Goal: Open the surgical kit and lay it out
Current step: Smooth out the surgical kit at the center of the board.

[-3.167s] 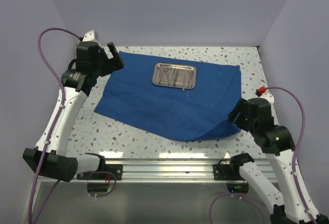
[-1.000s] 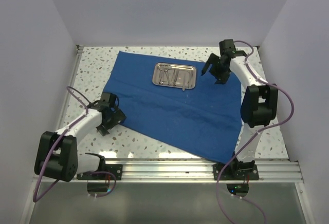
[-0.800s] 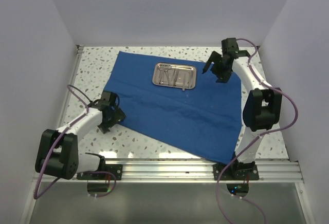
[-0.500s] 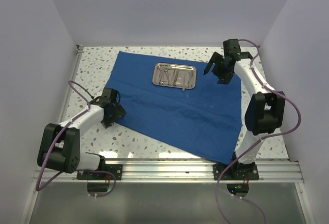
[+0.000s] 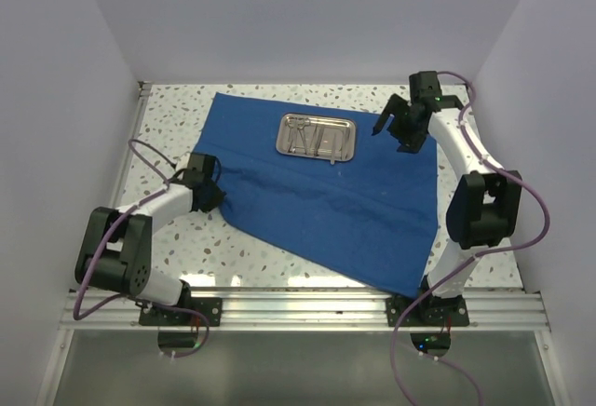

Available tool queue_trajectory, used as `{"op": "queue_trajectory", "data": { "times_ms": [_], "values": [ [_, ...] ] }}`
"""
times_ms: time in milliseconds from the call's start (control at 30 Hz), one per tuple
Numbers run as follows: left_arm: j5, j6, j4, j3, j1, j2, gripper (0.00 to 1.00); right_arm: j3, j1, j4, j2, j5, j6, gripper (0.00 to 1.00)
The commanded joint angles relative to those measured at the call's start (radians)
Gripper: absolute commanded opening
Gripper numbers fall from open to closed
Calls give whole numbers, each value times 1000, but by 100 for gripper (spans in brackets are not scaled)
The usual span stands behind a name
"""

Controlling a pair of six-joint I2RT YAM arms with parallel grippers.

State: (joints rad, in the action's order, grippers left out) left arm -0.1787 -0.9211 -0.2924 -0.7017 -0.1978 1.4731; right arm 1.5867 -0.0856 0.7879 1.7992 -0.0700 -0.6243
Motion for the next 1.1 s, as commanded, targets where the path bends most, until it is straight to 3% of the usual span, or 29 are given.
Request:
{"op": "queue_trajectory", "data": {
  "times_ms": [0, 433, 833, 967, 1000, 1067],
  "values": [
    [64, 7, -89, 54, -6, -29, 0, 15, 1, -7, -29, 1, 15, 86],
    [45, -36, -643, -53, -12, -509, 0, 99, 6, -30, 83, -33, -21, 86],
    [85, -79, -962, -125, -14, -741, 0, 94, 14, -36, 100, -45, -35, 86],
    [123, -91, -1010, -156, -14, -755, 23, 96, 21, -24, 88, -37, -26, 86],
    [148, -91, -1024, -180, -14, -754, 40, 96, 26, -19, 85, -34, -19, 86],
    [172, -93, -1025, -220, -12, -746, 56, 90, 29, -13, 72, -24, -14, 86]
  ]
}}
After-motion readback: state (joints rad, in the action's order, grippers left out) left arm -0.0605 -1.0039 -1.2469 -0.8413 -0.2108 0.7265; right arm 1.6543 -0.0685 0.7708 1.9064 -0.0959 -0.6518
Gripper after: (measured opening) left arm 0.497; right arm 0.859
